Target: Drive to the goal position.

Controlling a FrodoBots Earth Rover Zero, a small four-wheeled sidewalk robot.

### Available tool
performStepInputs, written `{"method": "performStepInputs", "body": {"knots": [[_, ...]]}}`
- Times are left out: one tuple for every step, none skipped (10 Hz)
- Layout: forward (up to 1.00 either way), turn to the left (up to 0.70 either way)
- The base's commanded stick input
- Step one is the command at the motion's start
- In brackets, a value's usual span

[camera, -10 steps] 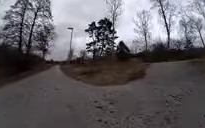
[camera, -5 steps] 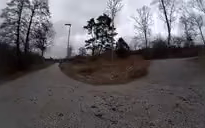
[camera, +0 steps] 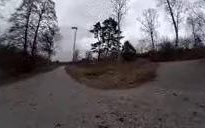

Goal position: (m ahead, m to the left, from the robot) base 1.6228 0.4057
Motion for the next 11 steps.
{"method": "performStepInputs", "body": {"knots": [[0.7, 0.19], [0.7, 0.16], [0.7, 0.12], [0.7, 0.09], [0.7, 0.05], [0.7, 0.02], [0.7, 0.02], [0.7, 0.02], [0.7, 0.02], [0.7, 0.02], [0.7, 0.02]]}}
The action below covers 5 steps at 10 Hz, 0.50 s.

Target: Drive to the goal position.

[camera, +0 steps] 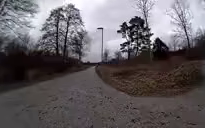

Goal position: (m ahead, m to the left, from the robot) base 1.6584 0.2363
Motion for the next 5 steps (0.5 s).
{"method": "performStepInputs", "body": {"knots": [[0.7, 0.02], [0.7, 0.02], [0.7, 0.02], [0.7, 0.02], [0.7, -0.03]]}}
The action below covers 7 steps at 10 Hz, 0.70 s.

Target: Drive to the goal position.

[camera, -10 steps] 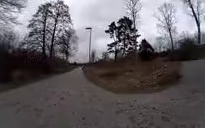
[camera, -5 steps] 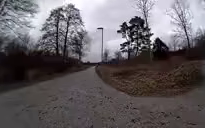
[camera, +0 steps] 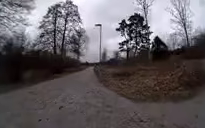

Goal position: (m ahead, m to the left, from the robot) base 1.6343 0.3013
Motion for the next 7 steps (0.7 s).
{"method": "performStepInputs", "body": {"knots": [[0.7, -0.11], [0.7, -0.19], [0.7, -0.27], [0.7, -0.33], [0.7, -0.33], [0.61, -0.29], [0.51, -0.24]]}}
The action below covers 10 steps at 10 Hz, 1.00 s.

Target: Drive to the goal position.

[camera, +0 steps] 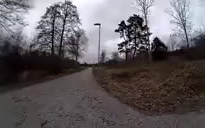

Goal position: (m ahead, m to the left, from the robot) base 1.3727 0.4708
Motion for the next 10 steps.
{"method": "performStepInputs", "body": {"knots": [[0.42, -0.2], [0.32, -0.15], [0.23, -0.11], [0.13, -0.06], [0.04, -0.02], [0.0, 0.0], [0.0, 0.0], [0.0, 0.0], [0.0, 0.0], [0.0, 0.0]]}}
